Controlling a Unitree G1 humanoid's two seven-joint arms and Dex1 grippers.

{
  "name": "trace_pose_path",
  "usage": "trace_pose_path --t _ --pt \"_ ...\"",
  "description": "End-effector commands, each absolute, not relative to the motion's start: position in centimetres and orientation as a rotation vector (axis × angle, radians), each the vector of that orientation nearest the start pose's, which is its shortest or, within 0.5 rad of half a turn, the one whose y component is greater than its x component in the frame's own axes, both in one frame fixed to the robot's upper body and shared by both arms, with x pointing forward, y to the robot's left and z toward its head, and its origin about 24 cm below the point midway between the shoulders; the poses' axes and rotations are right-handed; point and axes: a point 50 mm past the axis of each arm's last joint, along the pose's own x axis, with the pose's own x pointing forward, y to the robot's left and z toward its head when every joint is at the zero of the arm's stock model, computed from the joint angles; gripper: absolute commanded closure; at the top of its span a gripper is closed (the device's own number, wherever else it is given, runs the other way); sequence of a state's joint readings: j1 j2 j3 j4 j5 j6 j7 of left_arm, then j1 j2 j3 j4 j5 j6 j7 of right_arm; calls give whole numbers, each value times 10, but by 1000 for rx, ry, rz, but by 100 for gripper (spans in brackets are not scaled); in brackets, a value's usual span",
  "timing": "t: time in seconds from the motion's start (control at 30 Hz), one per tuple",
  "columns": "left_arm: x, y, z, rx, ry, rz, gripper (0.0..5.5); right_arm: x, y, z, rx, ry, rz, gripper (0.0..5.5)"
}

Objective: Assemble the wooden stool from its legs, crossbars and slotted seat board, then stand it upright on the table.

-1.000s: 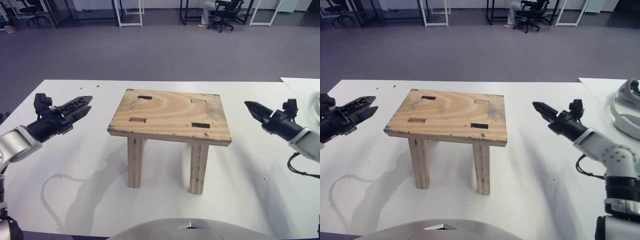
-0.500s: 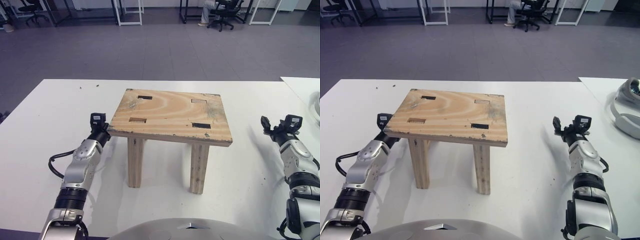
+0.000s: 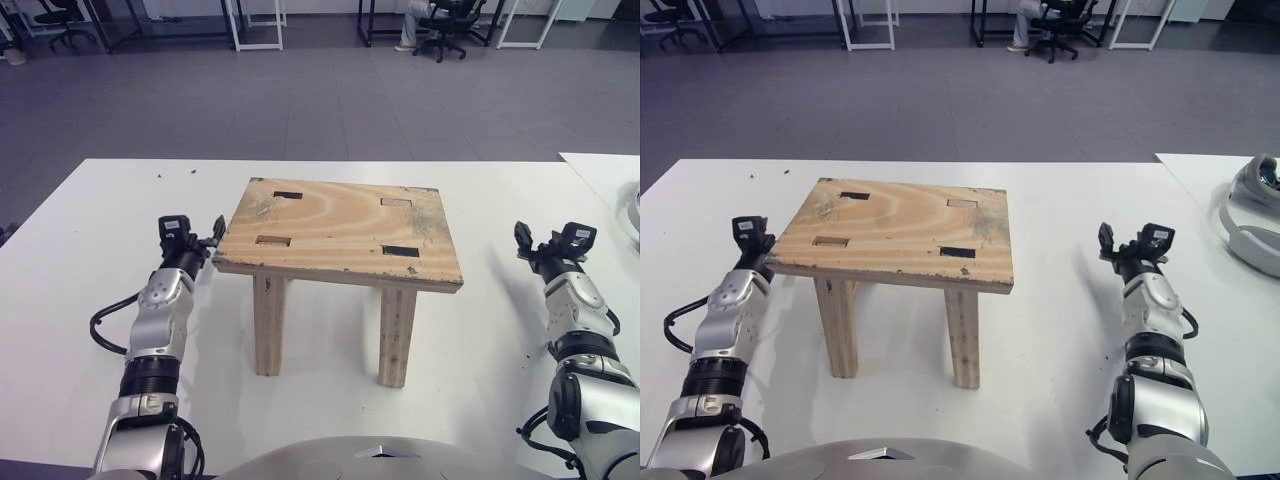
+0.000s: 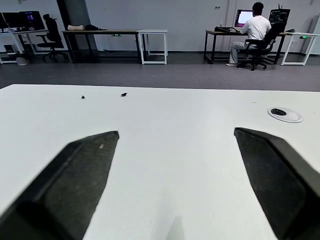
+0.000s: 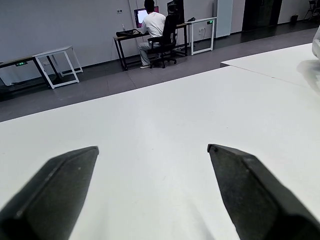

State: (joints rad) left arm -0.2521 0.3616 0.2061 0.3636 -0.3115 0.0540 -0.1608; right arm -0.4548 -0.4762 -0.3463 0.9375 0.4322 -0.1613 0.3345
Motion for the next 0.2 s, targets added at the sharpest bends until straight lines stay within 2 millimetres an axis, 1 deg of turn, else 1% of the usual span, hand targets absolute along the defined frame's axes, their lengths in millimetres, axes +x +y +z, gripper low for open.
trace_pose_path --t 0.03,0.13,0.17,0.2 --pt "309 282 65 -5 77 104 124 304 -308 43 168 10 -148 141" --pt "316 291 60 -14 93 96 124 304 -296 43 143 -17 -140 141" --pt "318 294 60 -27 89 95 124 305 -292 42 149 -19 -145 141" --pt "320 294 64 -37 68 79 124 307 -286 42 145 -26 -139 141"
